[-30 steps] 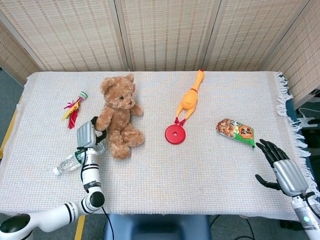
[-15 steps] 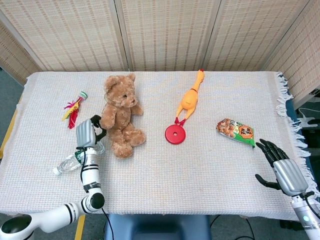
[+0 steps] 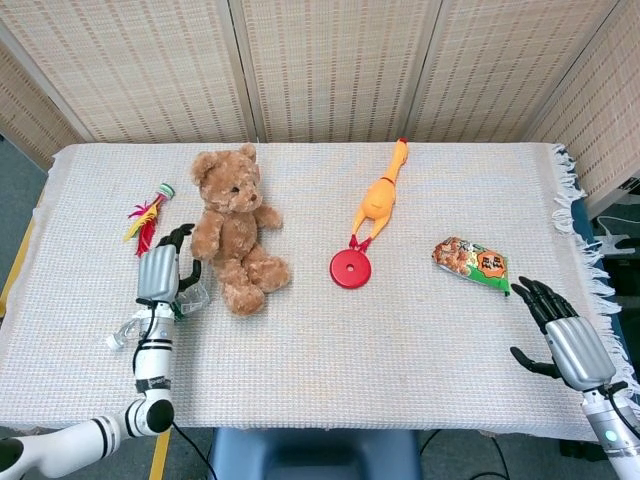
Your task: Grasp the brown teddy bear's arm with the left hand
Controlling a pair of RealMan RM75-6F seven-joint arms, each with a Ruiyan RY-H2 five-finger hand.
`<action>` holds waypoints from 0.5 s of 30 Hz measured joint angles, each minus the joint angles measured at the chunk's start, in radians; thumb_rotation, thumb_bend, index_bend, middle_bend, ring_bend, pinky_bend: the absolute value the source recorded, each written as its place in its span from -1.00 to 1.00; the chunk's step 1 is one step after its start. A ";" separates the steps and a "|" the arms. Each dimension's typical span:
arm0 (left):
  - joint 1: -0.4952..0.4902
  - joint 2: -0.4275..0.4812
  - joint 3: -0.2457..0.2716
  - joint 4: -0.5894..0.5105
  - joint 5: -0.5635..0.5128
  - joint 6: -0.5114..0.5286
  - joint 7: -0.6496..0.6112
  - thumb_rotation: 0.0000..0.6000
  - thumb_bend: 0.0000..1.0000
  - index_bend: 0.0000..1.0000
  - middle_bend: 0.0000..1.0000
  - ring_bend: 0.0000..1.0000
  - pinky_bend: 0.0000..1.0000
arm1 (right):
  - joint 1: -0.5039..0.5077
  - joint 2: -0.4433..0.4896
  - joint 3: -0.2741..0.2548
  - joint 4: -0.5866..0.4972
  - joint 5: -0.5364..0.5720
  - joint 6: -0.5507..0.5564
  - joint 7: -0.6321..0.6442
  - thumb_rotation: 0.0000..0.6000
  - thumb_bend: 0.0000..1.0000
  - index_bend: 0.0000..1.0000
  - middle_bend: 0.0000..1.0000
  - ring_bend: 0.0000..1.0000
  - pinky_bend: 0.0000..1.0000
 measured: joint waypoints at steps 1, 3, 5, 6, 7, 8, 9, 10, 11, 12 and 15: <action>0.017 0.034 0.030 -0.011 0.040 0.011 -0.001 1.00 -0.10 -0.81 -0.74 -0.68 -0.11 | 0.000 0.000 0.000 -0.002 0.003 -0.001 -0.004 1.00 -0.70 -1.00 -1.00 -1.00 -0.70; 0.049 0.090 0.080 -0.033 0.094 0.030 0.001 1.00 -0.10 -0.82 -0.75 -0.70 -0.14 | -0.001 0.000 0.000 -0.007 0.008 -0.005 -0.013 1.00 -0.70 -1.00 -1.00 -1.00 -0.70; 0.091 0.157 0.139 -0.064 0.148 0.056 0.009 1.00 -0.11 -0.82 -0.75 -0.71 -0.16 | -0.002 0.001 0.000 -0.013 0.014 -0.008 -0.023 1.00 -0.70 -1.00 -1.00 -1.00 -0.70; 0.109 0.183 0.163 -0.080 0.168 0.067 0.011 1.00 -0.12 -0.82 -0.76 -0.71 -0.18 | -0.002 0.001 0.000 -0.015 0.016 -0.009 -0.026 1.00 -0.70 -1.00 -1.00 -1.00 -0.70; 0.130 0.212 0.187 -0.102 0.186 0.077 0.015 1.00 -0.12 -0.81 -0.76 -0.71 -0.19 | -0.003 0.001 0.000 -0.017 0.017 -0.010 -0.028 1.00 -0.70 -1.00 -1.00 -1.00 -0.70; 0.143 0.227 0.201 -0.115 0.194 0.080 0.022 1.00 -0.12 -0.81 -0.76 -0.71 -0.19 | -0.004 0.001 -0.001 -0.018 0.015 -0.008 -0.031 1.00 -0.70 -1.00 -1.00 -1.00 -0.70; 0.154 0.240 0.215 -0.125 0.198 0.083 0.032 1.00 -0.12 -0.81 -0.76 -0.71 -0.20 | -0.006 0.000 -0.001 -0.018 0.013 -0.004 -0.035 1.00 -0.70 -1.00 -1.00 -1.00 -0.70; 0.172 0.256 0.238 -0.136 0.204 0.090 0.049 1.00 -0.12 -0.81 -0.76 -0.71 -0.21 | -0.007 -0.001 -0.001 -0.018 0.011 0.000 -0.040 1.00 -0.70 -1.00 -1.00 -1.00 -0.70; 0.187 0.271 0.260 -0.147 0.212 0.097 0.064 1.00 -0.12 -0.81 -0.75 -0.71 -0.22 | -0.009 -0.004 -0.001 -0.018 0.010 0.006 -0.047 1.00 -0.70 -1.00 -1.00 -1.00 -0.70; 0.206 0.291 0.284 -0.162 0.223 0.106 0.078 1.00 -0.12 -0.80 -0.75 -0.71 -0.22 | -0.011 -0.006 -0.001 -0.017 0.010 0.009 -0.052 1.00 -0.70 -1.00 -1.00 -1.00 -0.70; 0.280 0.367 0.372 -0.227 0.269 0.142 0.116 1.00 -0.11 -0.80 -0.74 -0.71 -0.22 | -0.014 -0.011 0.000 -0.016 0.009 0.013 -0.069 1.00 -0.70 -1.00 -1.00 -1.00 -0.70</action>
